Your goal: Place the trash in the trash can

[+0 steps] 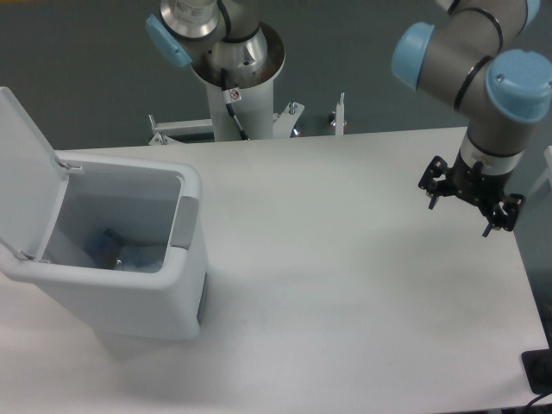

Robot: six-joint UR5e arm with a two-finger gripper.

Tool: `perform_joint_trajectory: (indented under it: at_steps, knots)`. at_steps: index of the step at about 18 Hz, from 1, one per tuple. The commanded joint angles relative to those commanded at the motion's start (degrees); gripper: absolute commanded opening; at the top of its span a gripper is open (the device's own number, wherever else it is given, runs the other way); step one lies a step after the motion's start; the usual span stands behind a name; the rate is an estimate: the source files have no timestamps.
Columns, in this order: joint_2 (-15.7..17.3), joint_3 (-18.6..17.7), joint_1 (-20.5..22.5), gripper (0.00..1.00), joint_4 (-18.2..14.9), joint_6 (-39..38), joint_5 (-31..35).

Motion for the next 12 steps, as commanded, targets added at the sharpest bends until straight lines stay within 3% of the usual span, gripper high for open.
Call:
perform_joint_trajectory:
  at_steps: [12]
  knots:
    - [-0.4, -0.3, -0.3, 1.0, 0.1, -0.7, 0.2]
